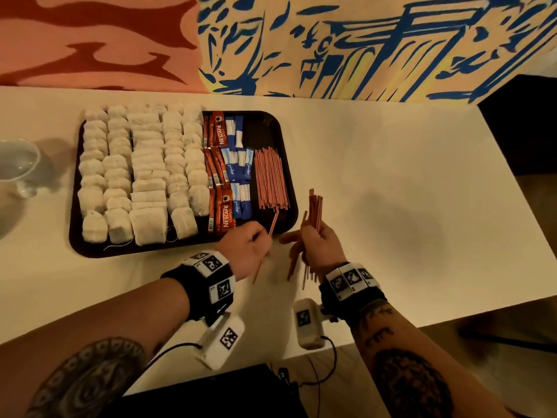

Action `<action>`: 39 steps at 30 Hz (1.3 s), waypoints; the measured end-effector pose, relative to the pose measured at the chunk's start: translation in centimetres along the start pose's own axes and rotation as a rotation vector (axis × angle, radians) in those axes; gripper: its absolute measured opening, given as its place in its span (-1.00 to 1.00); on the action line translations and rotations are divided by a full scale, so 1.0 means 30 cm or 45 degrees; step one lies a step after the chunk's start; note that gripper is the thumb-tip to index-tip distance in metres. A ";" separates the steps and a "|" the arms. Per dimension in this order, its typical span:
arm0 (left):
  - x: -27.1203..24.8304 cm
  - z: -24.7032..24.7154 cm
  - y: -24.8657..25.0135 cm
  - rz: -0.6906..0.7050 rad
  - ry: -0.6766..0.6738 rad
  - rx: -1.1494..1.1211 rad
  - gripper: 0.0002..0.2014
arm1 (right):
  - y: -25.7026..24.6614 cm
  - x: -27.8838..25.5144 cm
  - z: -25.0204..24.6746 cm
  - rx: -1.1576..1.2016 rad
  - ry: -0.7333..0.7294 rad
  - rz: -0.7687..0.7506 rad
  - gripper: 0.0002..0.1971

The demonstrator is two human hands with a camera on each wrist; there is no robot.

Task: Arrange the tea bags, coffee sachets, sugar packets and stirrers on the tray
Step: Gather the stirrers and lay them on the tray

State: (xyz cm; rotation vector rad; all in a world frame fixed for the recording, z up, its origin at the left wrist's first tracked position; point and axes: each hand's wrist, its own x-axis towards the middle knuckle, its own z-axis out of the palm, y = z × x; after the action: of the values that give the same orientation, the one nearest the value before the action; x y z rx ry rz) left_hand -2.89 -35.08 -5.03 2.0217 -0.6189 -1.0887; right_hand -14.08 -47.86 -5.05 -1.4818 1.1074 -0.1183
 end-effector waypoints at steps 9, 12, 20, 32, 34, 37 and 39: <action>0.046 -0.022 0.104 -0.119 0.214 -0.321 -0.74 | -0.035 0.022 0.128 0.238 -0.178 -0.083 -0.81; 0.055 -0.026 0.111 -0.041 0.199 -0.368 -0.60 | -0.035 0.034 0.131 0.160 -0.256 -0.105 -0.58; 0.058 -0.039 0.106 -0.027 0.164 -0.345 -0.89 | -0.087 0.072 0.097 0.449 -0.285 0.015 -0.81; 0.045 -0.049 0.171 -0.548 -0.108 -1.443 -0.59 | -0.214 0.151 0.143 0.514 -0.093 -0.178 -0.88; 0.059 -0.059 0.183 -0.541 -0.041 -1.806 -0.45 | -0.204 0.135 0.154 0.322 -0.155 -0.355 -0.80; 0.090 -0.067 0.170 -0.480 0.107 -1.930 -0.43 | -0.180 0.097 0.159 0.122 -0.322 -0.520 -0.81; 0.095 -0.064 0.154 -0.512 0.124 -1.864 -0.43 | -0.169 0.091 0.164 0.049 -0.340 -0.537 -0.86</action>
State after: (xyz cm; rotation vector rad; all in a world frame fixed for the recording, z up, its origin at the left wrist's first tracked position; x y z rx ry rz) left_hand -0.05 -39.14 -2.07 0.8538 0.5890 -1.1048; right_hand -6.68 -47.08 -3.64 -1.6251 0.5665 -0.2260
